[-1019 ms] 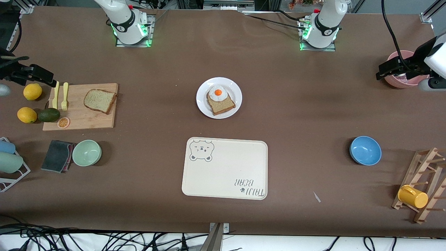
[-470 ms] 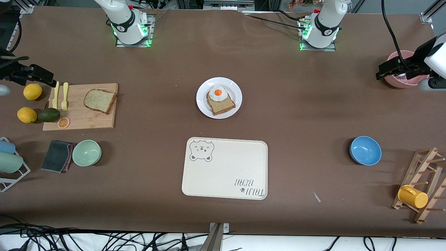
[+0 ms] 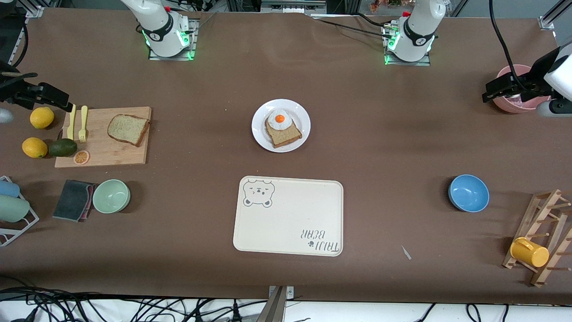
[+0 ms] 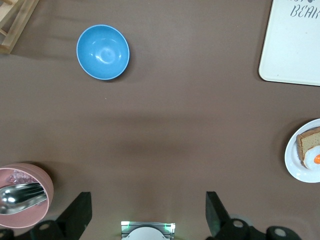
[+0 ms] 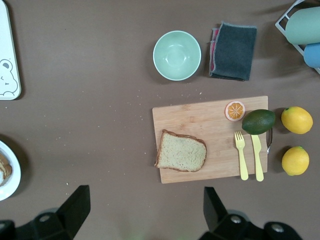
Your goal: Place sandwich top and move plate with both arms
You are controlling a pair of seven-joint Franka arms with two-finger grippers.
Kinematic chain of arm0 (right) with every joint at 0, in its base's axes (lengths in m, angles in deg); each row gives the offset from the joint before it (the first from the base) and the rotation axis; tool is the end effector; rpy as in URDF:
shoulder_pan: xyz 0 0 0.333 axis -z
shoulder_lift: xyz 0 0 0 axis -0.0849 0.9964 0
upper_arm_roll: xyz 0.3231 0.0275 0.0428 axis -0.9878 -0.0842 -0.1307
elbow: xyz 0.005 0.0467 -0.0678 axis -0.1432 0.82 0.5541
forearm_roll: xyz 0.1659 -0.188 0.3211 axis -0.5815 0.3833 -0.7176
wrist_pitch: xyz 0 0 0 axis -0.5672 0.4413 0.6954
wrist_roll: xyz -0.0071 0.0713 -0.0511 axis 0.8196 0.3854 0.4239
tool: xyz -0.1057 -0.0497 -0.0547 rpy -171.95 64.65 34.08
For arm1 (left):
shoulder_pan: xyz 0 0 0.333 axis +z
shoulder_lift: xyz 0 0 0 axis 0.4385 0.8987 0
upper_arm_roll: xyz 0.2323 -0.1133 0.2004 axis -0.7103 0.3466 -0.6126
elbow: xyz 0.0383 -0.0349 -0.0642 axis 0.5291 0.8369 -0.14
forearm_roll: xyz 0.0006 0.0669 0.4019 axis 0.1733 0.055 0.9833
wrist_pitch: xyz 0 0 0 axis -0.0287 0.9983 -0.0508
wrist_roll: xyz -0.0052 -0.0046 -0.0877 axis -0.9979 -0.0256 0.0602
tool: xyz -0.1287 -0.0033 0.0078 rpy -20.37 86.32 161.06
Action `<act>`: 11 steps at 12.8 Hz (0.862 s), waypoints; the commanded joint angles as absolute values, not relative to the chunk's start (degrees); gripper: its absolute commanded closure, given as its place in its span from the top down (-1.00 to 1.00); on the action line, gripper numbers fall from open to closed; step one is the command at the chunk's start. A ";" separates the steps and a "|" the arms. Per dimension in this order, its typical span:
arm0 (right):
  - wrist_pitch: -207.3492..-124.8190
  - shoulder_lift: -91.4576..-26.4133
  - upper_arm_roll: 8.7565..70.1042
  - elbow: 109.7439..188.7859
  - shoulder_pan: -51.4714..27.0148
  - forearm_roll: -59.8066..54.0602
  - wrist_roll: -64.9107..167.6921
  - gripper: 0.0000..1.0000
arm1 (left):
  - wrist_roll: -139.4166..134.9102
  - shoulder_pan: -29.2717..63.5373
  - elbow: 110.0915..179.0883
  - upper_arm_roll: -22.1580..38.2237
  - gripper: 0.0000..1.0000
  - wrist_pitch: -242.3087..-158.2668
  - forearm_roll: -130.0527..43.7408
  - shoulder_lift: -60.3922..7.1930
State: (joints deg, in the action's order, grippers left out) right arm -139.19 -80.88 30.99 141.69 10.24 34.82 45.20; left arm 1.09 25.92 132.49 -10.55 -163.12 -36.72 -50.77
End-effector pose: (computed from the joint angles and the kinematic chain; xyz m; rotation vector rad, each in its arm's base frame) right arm 0.5716 -0.0259 0.5854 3.1269 -0.0963 -0.1182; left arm 0.5543 -0.0038 0.6069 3.0902 0.0841 -0.2491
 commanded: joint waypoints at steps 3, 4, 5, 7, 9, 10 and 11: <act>-141.85 -80.38 30.99 144.09 9.97 35.81 43.90 1.00 | 1.91 26.27 132.68 -10.03 1.00 -162.67 -35.57 -50.99; -144.04 -80.38 30.73 145.42 9.62 36.43 44.07 1.00 | 1.91 26.36 132.68 -10.03 1.00 -162.67 -35.57 -50.99; -145.46 -80.38 30.56 147.34 9.44 36.61 44.16 1.00 | 1.91 26.27 132.68 -10.03 1.00 -162.67 -35.57 -50.99; -149.85 -80.82 30.47 152.34 9.27 36.61 44.69 1.00 | 1.82 26.27 132.68 -10.03 1.00 -162.67 -35.57 -50.99; -155.45 -80.29 30.64 158.84 9.44 36.26 44.07 1.00 | 1.82 26.27 132.68 -10.03 1.00 -162.67 -35.57 -50.99; -159.58 -80.29 30.64 162.79 9.44 36.43 43.90 1.00 | 1.82 26.27 132.68 -10.03 1.00 -162.67 -35.57 -50.90; -162.84 -80.29 30.73 166.83 9.44 36.78 43.64 1.00 | 1.82 26.27 132.68 -10.03 1.00 -162.67 -35.57 -50.90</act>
State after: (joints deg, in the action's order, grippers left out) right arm -157.12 -78.83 30.66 159.29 9.45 35.51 44.72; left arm 1.09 25.92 132.54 -10.55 -163.12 -36.72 -50.76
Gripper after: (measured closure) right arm 0.000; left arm 0.000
